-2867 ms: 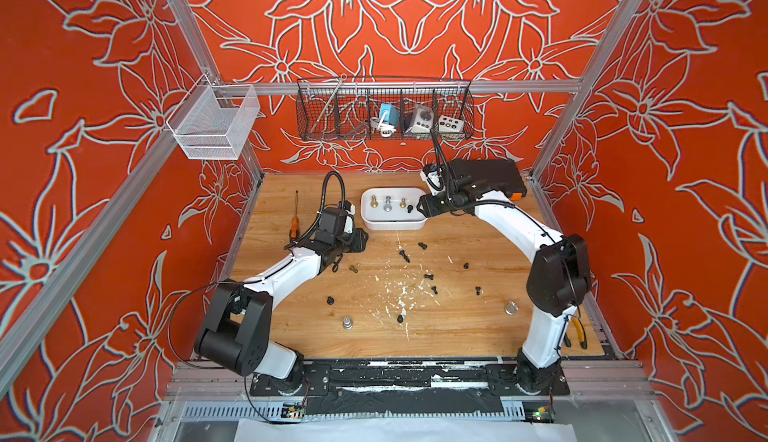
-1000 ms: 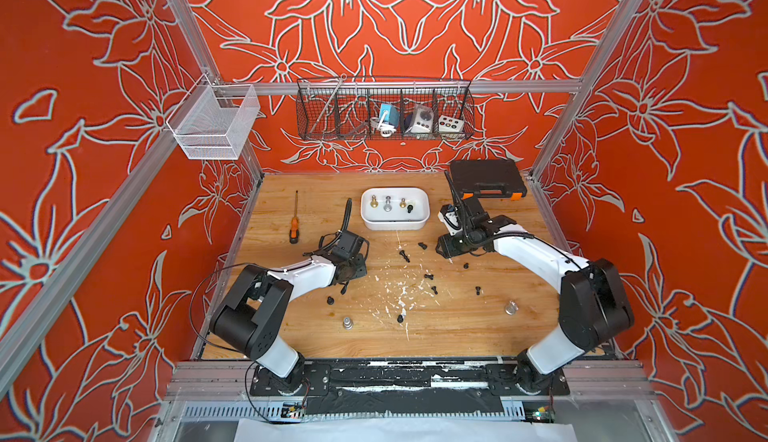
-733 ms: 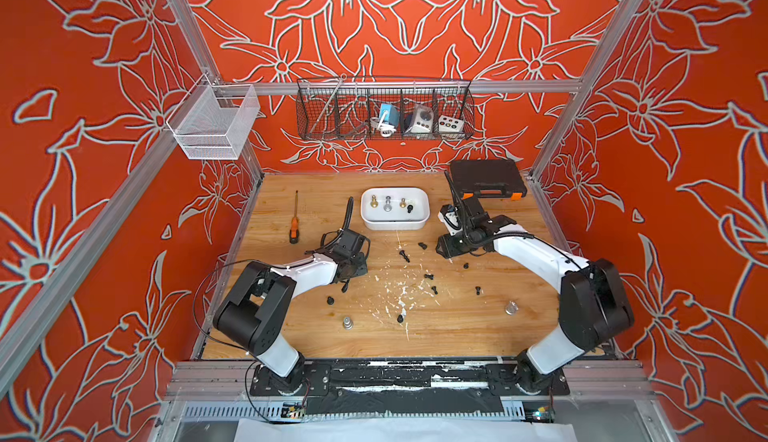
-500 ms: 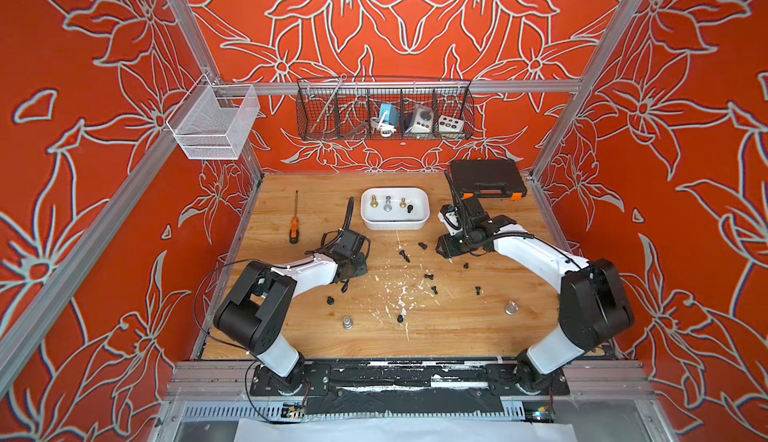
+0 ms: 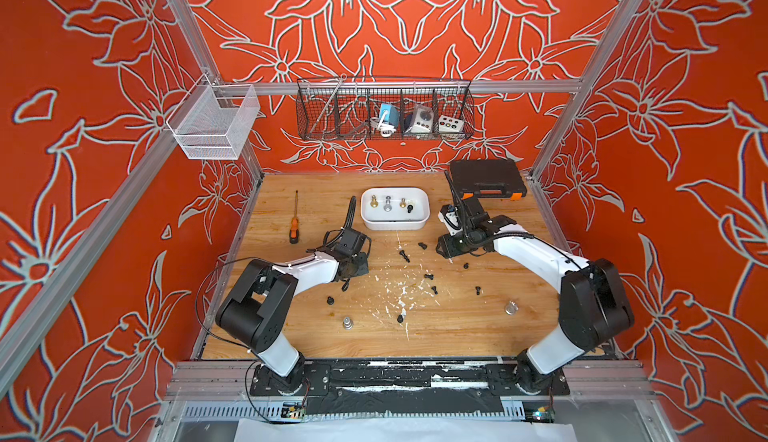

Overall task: Put the chess pieces into the storage box
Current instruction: Pick up the chess piece at the center of the board, then place the chess piece in the storage box.

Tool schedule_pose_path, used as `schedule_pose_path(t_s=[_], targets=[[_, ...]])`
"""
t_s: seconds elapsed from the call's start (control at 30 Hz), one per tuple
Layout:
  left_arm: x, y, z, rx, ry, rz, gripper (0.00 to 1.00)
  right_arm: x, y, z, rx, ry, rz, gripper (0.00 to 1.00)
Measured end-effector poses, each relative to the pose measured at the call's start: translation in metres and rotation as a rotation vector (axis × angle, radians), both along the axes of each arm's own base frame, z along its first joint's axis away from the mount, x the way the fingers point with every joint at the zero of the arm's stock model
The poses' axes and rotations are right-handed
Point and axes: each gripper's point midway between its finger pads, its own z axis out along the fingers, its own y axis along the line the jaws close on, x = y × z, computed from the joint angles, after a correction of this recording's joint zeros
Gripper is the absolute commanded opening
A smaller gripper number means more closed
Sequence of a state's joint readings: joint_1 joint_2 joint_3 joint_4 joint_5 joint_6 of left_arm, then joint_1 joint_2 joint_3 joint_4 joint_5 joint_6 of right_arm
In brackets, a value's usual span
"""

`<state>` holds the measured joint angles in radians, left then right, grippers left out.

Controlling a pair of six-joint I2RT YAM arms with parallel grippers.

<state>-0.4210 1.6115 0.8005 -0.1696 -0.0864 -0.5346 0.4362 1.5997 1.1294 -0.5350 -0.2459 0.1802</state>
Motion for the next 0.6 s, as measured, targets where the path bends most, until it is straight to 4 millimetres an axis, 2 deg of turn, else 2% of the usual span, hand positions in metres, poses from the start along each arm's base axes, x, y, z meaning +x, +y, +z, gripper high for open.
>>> schedule_pose_path(t_s=[0.27,0.4,0.6], targets=[[0.008,-0.009,0.013,-0.026,-0.010,-0.024,0.19,0.000,0.000,0.000,0.003,0.003,-0.009,0.50],[0.023,-0.021,0.034,-0.070,-0.055,-0.038,0.19,0.000,0.000,0.000,0.004,0.004,-0.012,0.49],[0.051,-0.039,0.079,-0.137,-0.156,-0.061,0.19,0.001,-0.002,0.000,0.005,0.005,-0.017,0.49]])
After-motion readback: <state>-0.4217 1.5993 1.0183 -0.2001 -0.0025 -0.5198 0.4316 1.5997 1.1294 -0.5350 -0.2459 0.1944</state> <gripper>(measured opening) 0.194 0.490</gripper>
